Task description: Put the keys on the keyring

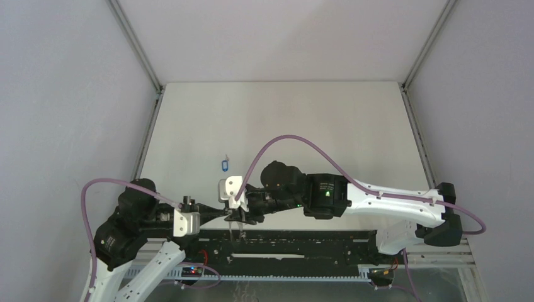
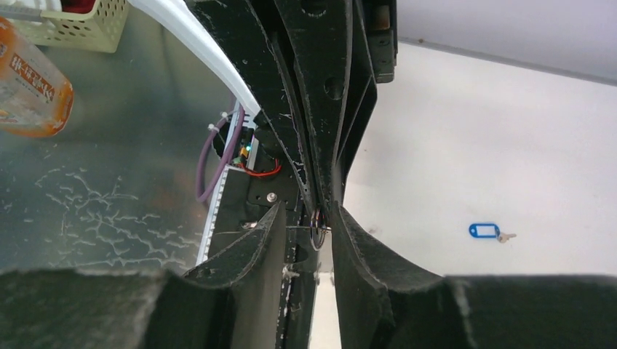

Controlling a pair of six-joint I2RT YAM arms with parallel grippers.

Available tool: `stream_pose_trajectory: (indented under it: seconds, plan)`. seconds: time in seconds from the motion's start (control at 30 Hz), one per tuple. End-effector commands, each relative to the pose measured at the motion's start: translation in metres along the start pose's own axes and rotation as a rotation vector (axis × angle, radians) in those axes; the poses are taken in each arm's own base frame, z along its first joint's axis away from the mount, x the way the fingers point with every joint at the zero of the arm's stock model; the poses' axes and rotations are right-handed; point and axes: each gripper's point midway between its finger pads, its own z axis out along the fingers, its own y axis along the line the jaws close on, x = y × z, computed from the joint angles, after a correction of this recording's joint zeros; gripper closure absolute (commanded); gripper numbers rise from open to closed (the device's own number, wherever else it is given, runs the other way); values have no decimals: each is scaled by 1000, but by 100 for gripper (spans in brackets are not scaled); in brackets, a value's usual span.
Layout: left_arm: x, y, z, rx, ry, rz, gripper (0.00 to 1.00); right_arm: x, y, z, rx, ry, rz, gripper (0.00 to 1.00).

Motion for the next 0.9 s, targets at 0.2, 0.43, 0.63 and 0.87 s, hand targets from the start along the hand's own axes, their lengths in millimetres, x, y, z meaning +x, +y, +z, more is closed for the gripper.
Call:
stream_pose_trajectory:
  seconds: [0.2, 0.43, 0.63, 0.87]
  plan:
    - [-22, 3, -4, 1, -48, 58, 100, -10, -7, -3, 19, -6, -21, 93]
    - [-17, 1, -2, 11, -44, 37, 76, -26, -14, -18, 57, -109, -7, 100]
    - [-18, -1, -1, 19, -55, -10, 65, -34, -9, -23, 30, -183, 25, 100]
    - [-28, 4, 3, -4, -111, -95, 68, -36, -5, -21, 8, -227, 51, 100]
